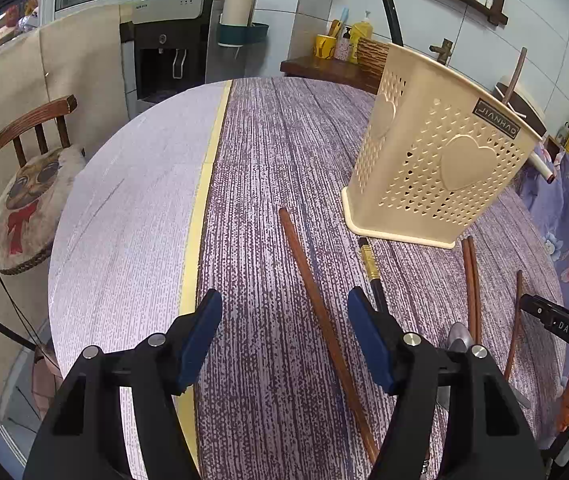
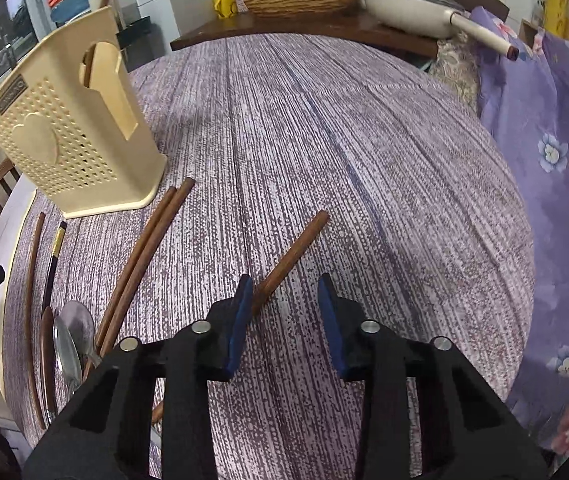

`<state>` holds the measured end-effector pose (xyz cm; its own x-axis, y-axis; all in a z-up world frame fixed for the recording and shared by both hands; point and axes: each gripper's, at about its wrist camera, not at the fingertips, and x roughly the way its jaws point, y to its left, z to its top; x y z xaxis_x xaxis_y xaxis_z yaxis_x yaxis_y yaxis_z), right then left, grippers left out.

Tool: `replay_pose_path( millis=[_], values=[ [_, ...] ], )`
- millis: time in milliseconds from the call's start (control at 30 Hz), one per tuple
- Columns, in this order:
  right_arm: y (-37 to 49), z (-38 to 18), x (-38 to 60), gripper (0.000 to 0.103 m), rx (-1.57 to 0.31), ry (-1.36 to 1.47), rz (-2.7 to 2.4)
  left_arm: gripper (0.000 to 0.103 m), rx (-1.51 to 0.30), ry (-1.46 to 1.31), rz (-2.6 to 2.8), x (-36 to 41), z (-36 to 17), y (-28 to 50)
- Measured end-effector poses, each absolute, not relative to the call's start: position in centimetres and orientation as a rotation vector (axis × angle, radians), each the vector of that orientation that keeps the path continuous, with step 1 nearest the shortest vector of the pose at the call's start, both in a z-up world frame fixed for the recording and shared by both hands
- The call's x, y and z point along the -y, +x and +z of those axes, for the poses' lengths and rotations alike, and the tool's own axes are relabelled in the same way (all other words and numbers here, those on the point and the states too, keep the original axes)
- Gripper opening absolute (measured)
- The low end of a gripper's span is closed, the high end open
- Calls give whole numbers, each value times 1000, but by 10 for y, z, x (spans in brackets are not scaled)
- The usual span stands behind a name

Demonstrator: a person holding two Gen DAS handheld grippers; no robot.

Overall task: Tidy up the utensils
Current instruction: 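Grasp a brown chopstick with the right tool while the left tool grasps another brown chopstick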

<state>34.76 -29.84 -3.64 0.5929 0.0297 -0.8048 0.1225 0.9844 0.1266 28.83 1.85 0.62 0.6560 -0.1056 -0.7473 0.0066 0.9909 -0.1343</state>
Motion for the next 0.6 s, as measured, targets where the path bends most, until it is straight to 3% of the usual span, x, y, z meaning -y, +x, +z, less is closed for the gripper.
replay_pose_path(
  millis=[133,200,433,600],
  values=[
    [359,-40,296,27,-947,177,-74,61,-862,-119,-45,-19,4,294],
    [366,-40,295,19,-948,168,-91,60,-870,-118,-42,-18,4,299],
    [390,-40,297,16,-960,187,-119,54,-904,-88,-33,-9,-3,315],
    [401,-37,294,14,-968,193,-128,43,-934,-85,-14,-7,-11,328]
  ],
)
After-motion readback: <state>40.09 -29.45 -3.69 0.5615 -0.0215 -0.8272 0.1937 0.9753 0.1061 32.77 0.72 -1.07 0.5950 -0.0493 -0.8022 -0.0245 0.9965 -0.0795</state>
